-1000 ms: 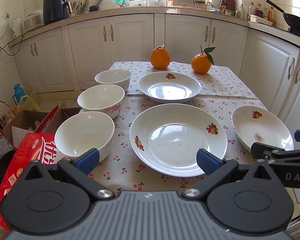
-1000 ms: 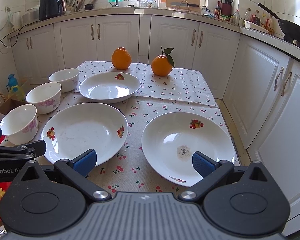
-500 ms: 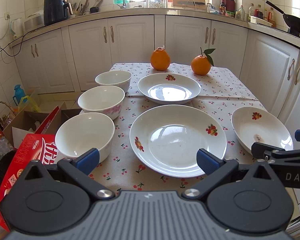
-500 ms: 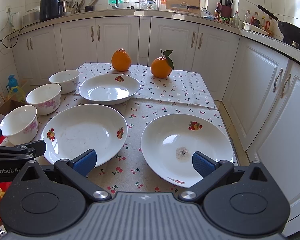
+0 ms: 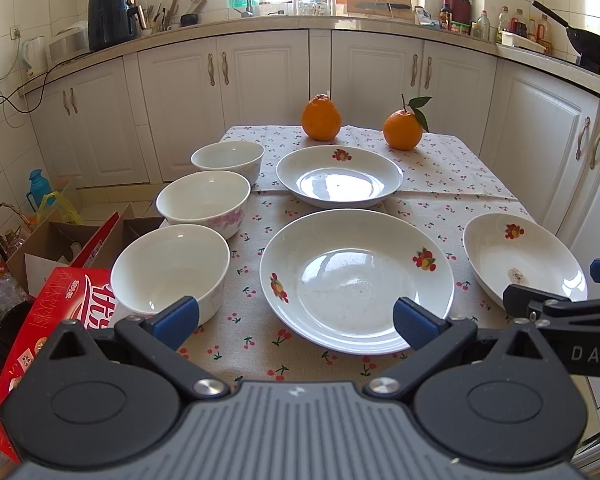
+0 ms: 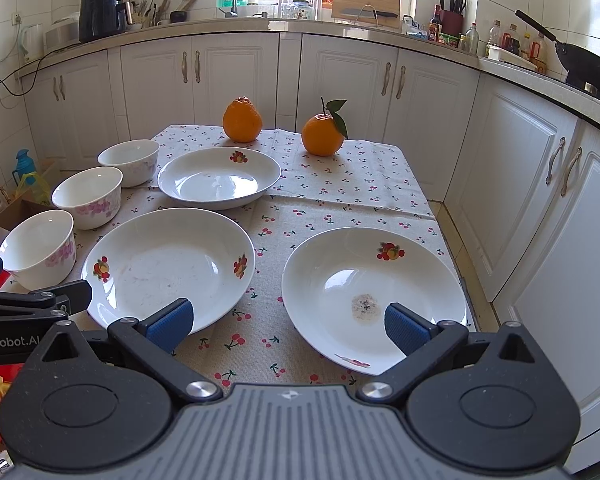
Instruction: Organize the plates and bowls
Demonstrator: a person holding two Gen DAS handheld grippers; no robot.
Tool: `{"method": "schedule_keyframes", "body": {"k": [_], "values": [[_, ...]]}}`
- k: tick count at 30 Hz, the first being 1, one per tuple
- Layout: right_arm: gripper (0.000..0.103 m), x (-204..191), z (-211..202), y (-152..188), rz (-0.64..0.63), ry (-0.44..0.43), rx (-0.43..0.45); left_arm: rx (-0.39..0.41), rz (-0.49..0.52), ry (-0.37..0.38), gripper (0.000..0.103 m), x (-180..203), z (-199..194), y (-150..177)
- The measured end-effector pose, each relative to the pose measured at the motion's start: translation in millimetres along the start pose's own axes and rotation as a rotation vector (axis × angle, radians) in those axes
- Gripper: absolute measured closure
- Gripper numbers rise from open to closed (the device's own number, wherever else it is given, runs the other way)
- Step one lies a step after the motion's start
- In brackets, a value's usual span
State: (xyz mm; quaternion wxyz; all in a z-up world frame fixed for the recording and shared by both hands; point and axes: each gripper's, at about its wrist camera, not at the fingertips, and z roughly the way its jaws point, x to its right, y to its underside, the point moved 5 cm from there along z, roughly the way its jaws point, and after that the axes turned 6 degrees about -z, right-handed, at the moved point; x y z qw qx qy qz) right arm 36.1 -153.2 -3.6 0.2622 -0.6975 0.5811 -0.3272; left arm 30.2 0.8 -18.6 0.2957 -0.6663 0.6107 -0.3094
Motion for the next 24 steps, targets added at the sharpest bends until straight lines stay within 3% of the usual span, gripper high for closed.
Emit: {"method": "schedule_keyframes", "body": {"k": [24], "values": [[0.000, 18.1, -1.0, -6.9, -0.003, -0.034, 0.037, 0.013, 0.030, 0.004, 0.001, 1.5, 4.3, -8.4]]}}
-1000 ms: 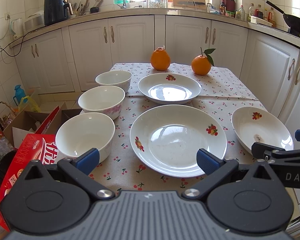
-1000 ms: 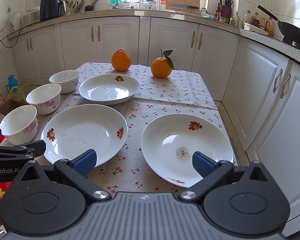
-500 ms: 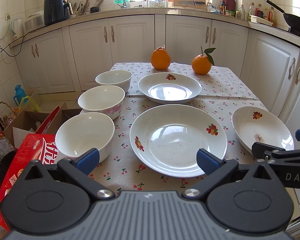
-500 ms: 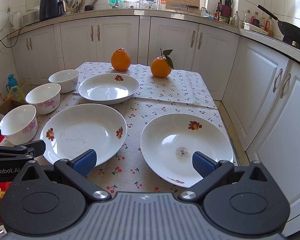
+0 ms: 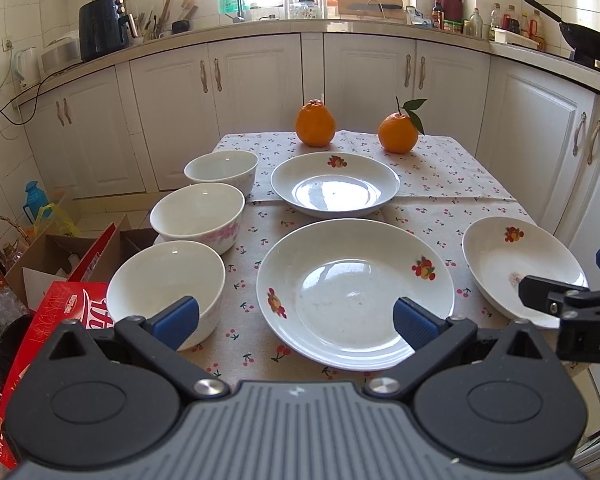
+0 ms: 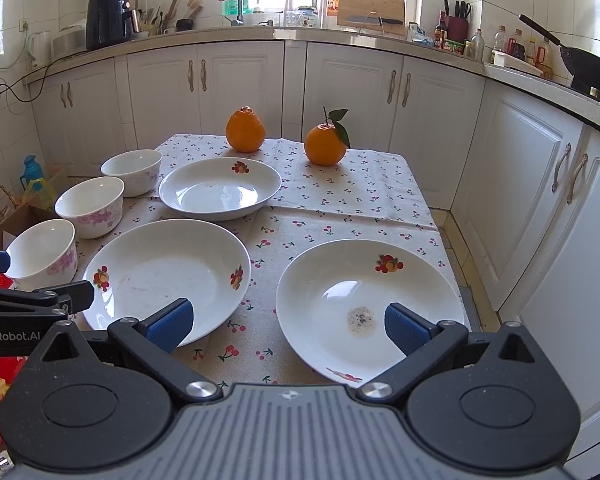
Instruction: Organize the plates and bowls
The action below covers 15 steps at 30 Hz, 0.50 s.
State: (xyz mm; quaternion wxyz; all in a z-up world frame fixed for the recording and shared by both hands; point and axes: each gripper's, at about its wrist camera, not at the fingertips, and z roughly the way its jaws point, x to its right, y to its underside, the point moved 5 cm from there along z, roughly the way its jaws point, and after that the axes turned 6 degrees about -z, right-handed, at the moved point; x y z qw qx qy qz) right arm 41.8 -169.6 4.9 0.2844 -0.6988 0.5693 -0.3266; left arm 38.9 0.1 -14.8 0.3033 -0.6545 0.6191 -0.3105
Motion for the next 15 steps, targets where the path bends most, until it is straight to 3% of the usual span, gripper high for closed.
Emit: {"method": "schedule_keyframes", "body": {"k": [7, 15], "values": [[0.000, 30.7, -2.1, -3.6, -0.049, 0.009, 0.028, 0.019, 0.004, -0.006, 0.001, -4.4, 5.4, -9.0], [0.000, 63.0, 13.3, 30.4, -0.075, -0.013, -0.066, 0.014, 0.030, 0.019, 0.001, 3.6, 18.1, -14.9]]}}
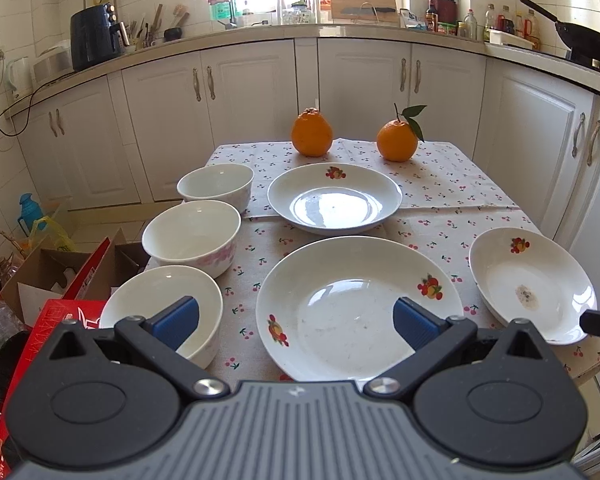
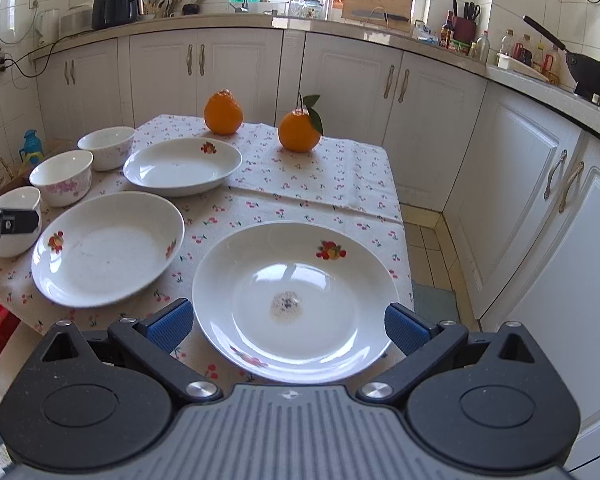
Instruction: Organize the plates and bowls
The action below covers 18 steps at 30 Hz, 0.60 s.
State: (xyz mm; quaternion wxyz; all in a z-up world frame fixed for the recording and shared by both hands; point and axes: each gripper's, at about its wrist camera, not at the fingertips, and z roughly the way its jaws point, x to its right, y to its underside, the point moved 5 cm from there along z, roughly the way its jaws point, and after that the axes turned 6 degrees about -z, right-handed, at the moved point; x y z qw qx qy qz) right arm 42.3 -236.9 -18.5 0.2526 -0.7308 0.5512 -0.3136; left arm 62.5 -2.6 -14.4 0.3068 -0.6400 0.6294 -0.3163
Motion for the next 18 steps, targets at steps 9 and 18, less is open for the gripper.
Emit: {"method": "schedule_keyframes", "body": {"k": [9, 18], "values": [[0.000, 0.0, 31.4, 38.1, 0.003, -0.071, -0.091, -0.032, 0.034, 0.067, 0.001, 14.9, 16.1, -8.1], [0.000, 7.2, 60.9, 41.8, 0.001, -0.092, -0.129, -0.058, 0.090, 0.080, 0.001, 31.6, 34.6, -13.0]]}}
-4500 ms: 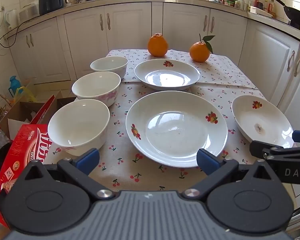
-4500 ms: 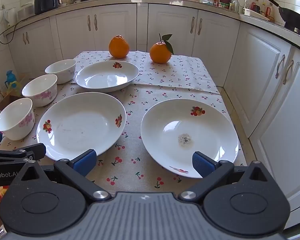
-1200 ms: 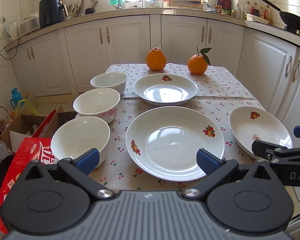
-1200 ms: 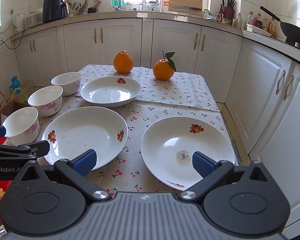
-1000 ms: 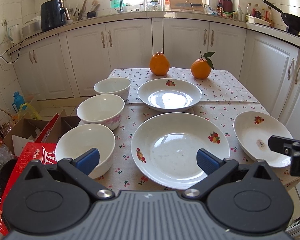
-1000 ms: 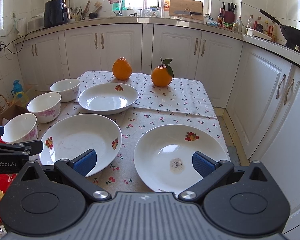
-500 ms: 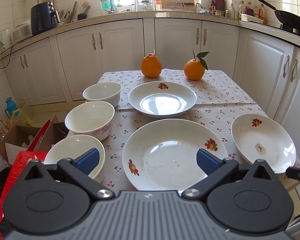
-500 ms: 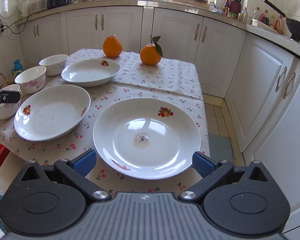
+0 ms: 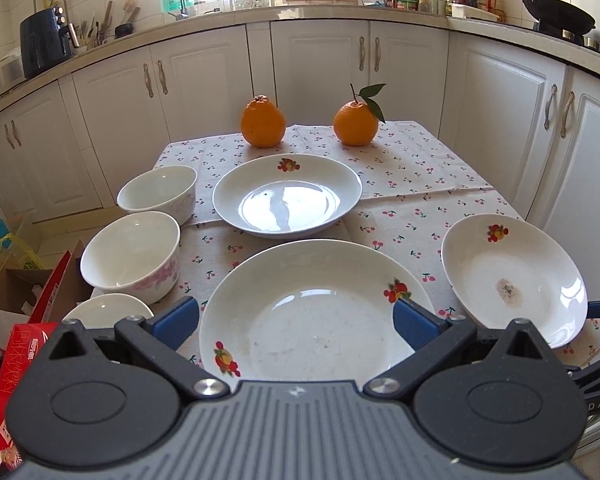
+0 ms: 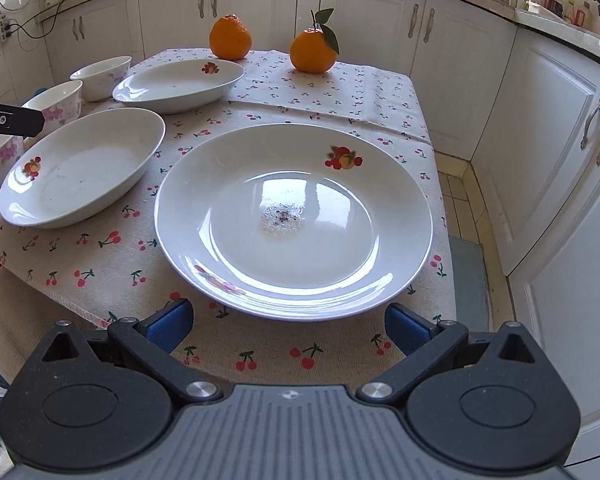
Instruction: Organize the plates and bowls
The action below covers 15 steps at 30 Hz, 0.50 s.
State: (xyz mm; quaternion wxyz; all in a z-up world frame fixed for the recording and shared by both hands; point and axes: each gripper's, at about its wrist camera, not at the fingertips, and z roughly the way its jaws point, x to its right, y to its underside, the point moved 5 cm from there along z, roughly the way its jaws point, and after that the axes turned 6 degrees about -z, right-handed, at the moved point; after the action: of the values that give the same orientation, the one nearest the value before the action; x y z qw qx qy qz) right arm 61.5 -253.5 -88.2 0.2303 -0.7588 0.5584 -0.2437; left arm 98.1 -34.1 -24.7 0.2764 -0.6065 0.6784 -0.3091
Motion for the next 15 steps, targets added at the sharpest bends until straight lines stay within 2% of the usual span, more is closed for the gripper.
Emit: {"method": "schedule_keyframes", "body": {"k": [9, 15], "values": [[0.000, 4.7, 10.1, -1.8, -0.004, -0.058, 0.008, -0.016, 0.070, 0.008, 0.001, 18.7, 17.1, -9.7], [0.000, 6.9, 10.7, -1.0, -0.022, -0.076, 0.041, -0.015, 0.115, 0.060, 0.001, 37.8, 24.5, -15.7]]}}
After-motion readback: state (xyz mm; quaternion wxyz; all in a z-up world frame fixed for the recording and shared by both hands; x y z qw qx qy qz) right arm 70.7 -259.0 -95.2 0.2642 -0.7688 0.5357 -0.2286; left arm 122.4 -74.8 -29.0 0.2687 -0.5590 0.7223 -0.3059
